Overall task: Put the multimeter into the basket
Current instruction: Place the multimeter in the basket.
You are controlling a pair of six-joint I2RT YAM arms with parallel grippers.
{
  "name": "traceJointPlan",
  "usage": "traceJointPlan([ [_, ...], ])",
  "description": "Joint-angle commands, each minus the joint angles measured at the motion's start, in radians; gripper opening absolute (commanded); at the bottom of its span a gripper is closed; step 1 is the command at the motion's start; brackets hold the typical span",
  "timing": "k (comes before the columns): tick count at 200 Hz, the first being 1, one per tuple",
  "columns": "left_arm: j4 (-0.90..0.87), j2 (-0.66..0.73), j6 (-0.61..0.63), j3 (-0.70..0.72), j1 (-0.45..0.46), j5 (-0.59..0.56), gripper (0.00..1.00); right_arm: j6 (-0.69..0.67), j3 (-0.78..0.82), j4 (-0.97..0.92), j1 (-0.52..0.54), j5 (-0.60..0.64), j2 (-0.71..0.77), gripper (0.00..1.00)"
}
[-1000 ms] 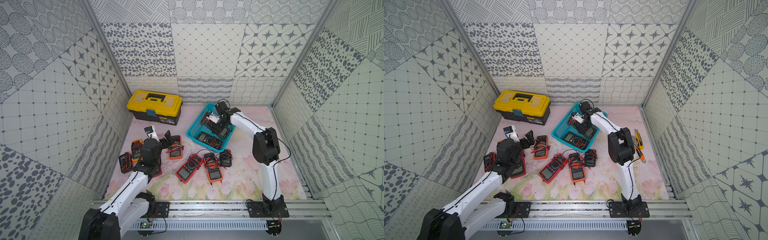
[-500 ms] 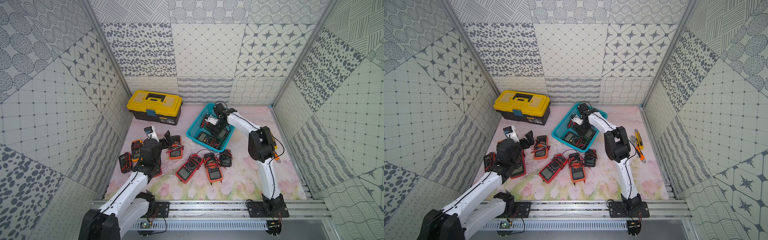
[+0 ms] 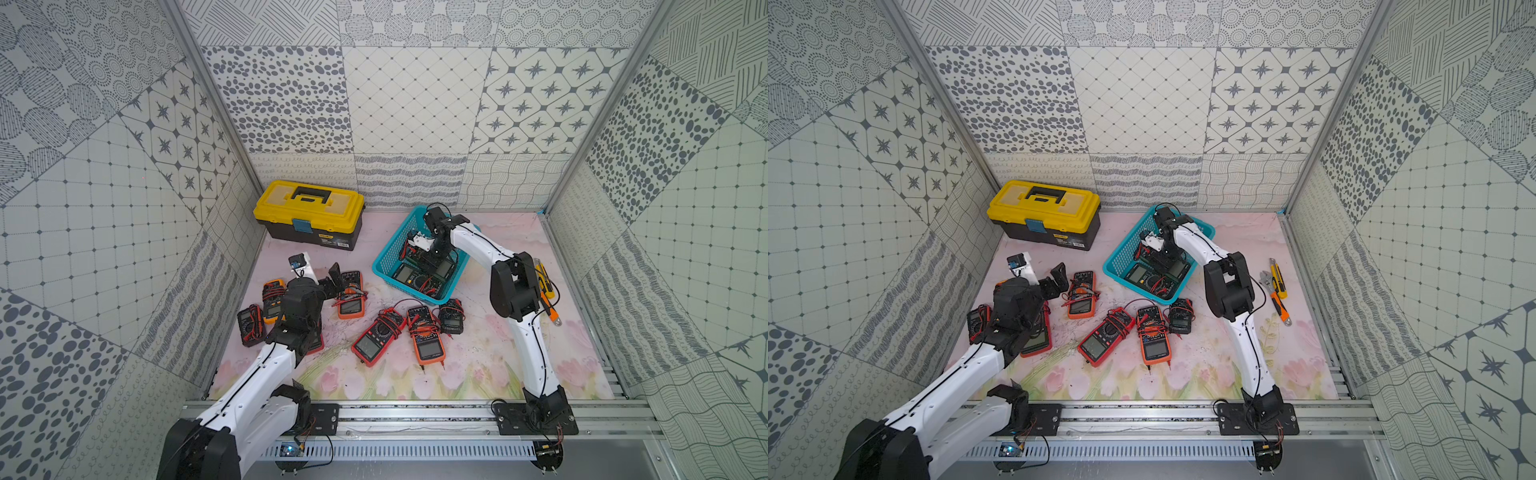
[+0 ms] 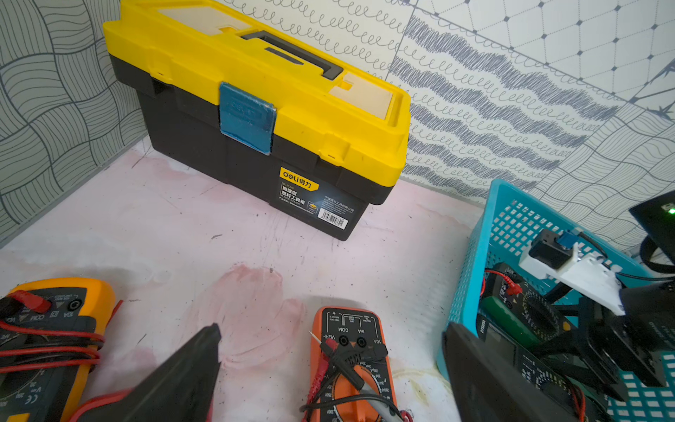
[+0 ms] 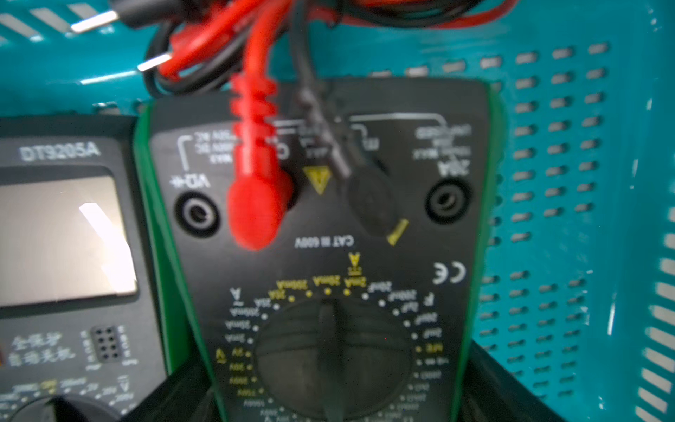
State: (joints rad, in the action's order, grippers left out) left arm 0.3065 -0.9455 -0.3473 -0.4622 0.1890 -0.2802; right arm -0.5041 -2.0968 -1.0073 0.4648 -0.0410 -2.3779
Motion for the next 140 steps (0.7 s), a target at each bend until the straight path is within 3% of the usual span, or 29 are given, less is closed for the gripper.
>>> traceJointPlan([
  [1,0.019,0.008,-0.001,-0.016,0.004,-0.012,0.99,-0.002,-0.034,-0.021,0.018,-0.026,0.006,0.98],
  [106,-0.004,0.019,-0.008,-0.024,0.004,0.000,0.99,0.070,0.037,0.053,0.025,0.021,0.189,0.98],
  [140,-0.004,0.025,-0.007,-0.026,0.003,0.014,0.99,0.165,0.198,0.231,0.052,0.187,0.322,0.98],
])
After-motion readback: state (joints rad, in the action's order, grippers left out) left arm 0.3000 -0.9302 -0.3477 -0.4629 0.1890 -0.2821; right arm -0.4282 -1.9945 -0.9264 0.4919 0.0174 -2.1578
